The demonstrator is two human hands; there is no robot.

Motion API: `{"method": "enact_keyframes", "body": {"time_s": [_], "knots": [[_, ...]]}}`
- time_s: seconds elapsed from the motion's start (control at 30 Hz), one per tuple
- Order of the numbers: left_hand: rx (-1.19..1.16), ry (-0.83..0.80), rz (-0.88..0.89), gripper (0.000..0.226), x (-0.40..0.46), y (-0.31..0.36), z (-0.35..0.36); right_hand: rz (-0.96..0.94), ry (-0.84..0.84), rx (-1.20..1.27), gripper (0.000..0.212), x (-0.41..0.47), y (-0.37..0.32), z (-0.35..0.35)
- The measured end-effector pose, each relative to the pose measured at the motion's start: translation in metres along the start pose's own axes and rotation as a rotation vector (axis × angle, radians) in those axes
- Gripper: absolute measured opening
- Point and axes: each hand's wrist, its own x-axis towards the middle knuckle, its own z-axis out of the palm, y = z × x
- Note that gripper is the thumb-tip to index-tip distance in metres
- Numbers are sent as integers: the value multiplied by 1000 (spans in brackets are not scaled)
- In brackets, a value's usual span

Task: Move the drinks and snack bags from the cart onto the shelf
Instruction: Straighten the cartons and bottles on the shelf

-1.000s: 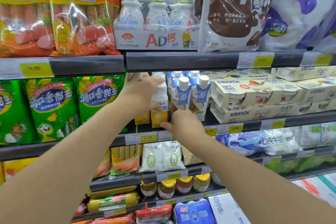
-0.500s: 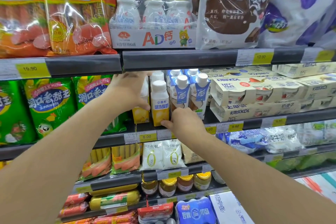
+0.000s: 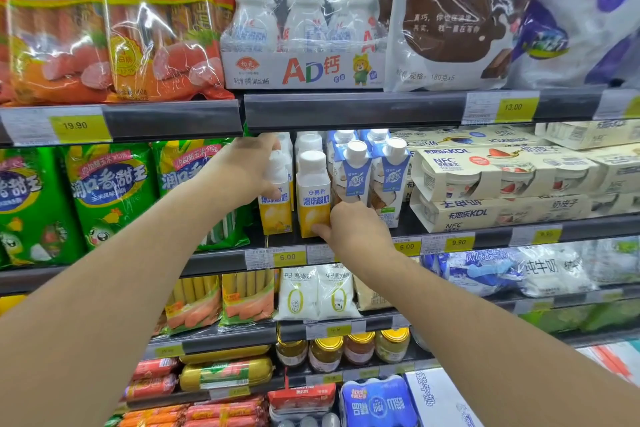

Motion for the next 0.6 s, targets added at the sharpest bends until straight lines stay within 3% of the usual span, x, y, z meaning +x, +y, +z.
{"method": "enact_keyframes", "body": {"time_s": [0.47,0.6], "knots": [[-42,8,-11,84,-10,2,-1,-6,12,-15,37,0,-1,-2],[-96,40,-27,90,-15,1,2,-41,-21,6,45,-8,5,-2]]}}
